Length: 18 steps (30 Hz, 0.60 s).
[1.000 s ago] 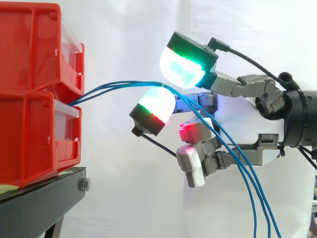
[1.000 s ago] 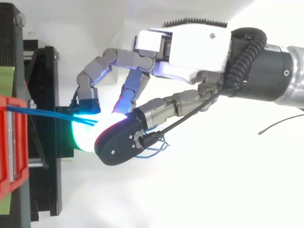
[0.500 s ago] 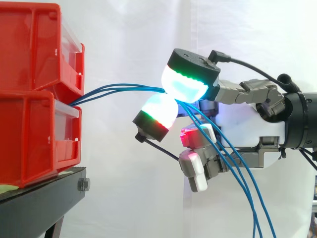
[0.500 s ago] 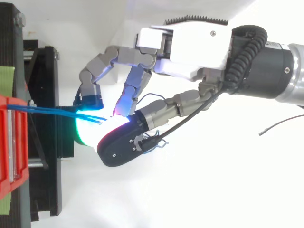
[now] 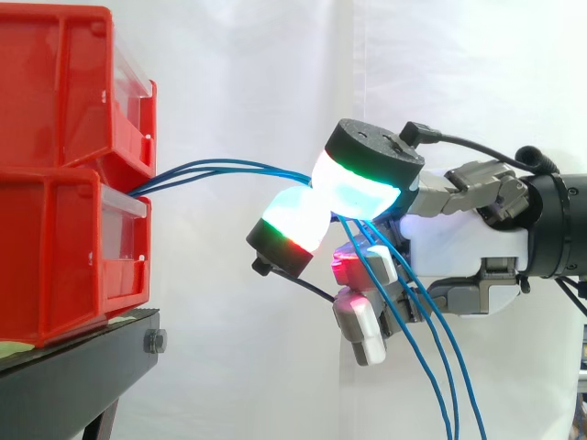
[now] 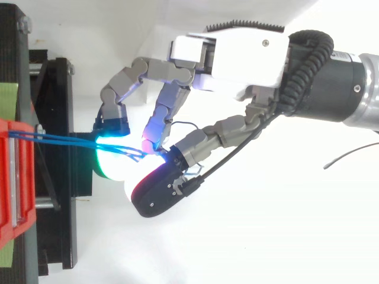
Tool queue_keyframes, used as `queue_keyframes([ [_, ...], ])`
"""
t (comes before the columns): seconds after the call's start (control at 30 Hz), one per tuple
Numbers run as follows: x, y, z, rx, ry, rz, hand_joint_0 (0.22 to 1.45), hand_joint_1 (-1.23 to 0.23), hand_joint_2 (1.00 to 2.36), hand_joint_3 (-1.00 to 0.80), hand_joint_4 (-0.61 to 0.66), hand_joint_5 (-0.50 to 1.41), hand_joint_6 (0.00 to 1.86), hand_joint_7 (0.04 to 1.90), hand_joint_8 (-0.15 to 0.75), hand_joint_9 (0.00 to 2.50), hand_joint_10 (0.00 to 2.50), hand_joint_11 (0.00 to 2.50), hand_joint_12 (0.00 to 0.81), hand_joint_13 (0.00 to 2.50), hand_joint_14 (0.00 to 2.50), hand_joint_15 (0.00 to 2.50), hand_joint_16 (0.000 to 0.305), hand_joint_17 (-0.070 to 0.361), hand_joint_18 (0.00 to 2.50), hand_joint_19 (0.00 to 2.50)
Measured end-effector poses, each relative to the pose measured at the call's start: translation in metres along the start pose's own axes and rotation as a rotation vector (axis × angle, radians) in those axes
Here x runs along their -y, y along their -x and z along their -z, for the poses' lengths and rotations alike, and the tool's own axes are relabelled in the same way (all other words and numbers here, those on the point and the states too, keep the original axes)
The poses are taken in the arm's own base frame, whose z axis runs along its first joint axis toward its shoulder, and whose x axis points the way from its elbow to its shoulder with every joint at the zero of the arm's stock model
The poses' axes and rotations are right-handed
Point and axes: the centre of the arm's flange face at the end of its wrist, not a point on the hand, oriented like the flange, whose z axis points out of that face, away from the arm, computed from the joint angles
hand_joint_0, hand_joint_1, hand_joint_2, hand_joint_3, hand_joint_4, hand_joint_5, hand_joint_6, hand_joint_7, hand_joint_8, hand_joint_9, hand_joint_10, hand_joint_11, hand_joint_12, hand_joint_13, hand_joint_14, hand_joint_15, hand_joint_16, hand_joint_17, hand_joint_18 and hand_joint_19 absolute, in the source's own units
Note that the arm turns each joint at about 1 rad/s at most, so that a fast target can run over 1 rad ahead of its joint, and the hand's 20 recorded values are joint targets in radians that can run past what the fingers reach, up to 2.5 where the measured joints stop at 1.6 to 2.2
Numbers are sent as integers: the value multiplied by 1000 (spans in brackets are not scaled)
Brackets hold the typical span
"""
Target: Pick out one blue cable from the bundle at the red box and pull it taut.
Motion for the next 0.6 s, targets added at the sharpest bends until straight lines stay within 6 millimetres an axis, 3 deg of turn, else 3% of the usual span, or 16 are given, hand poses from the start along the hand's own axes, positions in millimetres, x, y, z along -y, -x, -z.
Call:
queue_keyframes([
  [0.13,0,0,0,0,-1,1,508,-667,1000,-500,61,-141,933,837,303,1289,28,934,355,1177,24,611,53,119,1033,598],
  [0.27,0,0,0,0,-1,1,541,-516,1000,-500,51,-138,918,862,295,1303,28,918,349,1181,23,623,52,116,1026,627],
  [0.43,0,0,0,0,-1,1,606,-555,1000,-498,-3,-133,912,914,288,1304,29,929,342,1176,24,638,50,112,1006,654],
  [0.6,0,0,0,0,-1,1,609,-624,1011,-378,-11,-132,912,915,293,1294,30,928,346,1173,23,632,50,113,1004,654],
])
